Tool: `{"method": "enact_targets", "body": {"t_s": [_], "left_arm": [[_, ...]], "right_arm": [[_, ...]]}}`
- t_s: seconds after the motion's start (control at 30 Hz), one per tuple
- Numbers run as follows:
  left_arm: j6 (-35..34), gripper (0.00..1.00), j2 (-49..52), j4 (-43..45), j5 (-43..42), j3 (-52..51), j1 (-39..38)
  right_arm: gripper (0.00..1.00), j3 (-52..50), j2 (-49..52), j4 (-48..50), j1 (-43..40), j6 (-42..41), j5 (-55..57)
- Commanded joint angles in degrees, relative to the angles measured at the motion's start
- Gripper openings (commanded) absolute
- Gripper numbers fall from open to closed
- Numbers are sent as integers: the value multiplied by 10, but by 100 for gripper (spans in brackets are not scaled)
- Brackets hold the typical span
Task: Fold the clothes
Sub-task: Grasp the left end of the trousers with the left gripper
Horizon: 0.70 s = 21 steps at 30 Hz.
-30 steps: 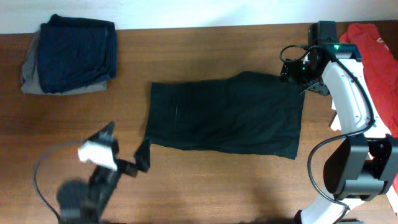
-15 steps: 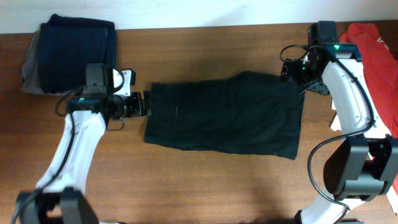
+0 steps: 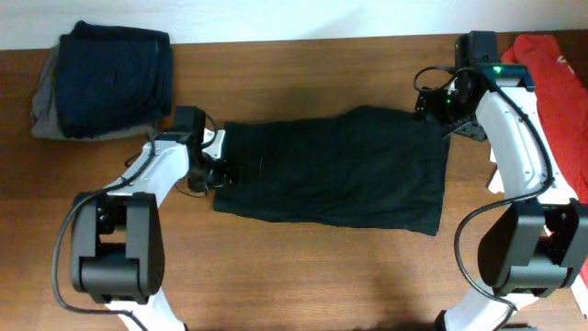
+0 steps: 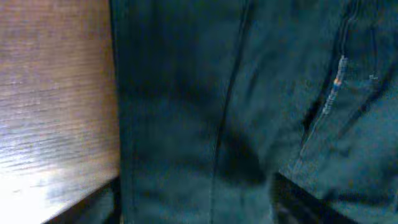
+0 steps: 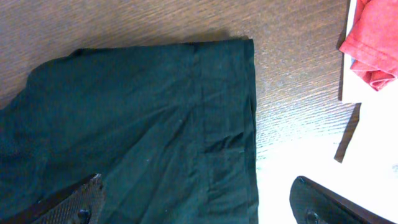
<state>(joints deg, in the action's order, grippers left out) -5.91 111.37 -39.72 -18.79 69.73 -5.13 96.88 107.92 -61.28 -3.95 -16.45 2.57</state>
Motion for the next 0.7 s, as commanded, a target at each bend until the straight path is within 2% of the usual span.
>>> {"method": "enact_targets", "body": {"t_s": [0.0, 0.03, 0.1, 0.23, 0.3, 0.43, 0.5, 0.67], "left_arm": [[4, 33, 40, -6, 11, -10, 0], [1, 17, 39, -14, 47, -7, 0], [-44, 1, 39, -48, 158, 1, 0], [-135, 1, 33, -180, 363, 54, 0], [-189, 1, 16, -233, 414, 79, 0], [-209, 1, -28, -268, 418, 87, 3], [-250, 1, -54, -295, 445, 87, 14], [-249, 1, -150, -316, 446, 87, 59]], "right_arm": [[98, 8, -6, 0, 1, 1, 7], [98, 8, -6, 0, 1, 1, 7], [98, 8, -6, 0, 1, 1, 7], [98, 8, -6, 0, 1, 1, 7], [98, 8, -6, 0, 1, 1, 7], [98, 8, -6, 0, 1, 1, 7], [98, 8, -6, 0, 1, 1, 7], [98, 8, -6, 0, 1, 1, 7]]}}
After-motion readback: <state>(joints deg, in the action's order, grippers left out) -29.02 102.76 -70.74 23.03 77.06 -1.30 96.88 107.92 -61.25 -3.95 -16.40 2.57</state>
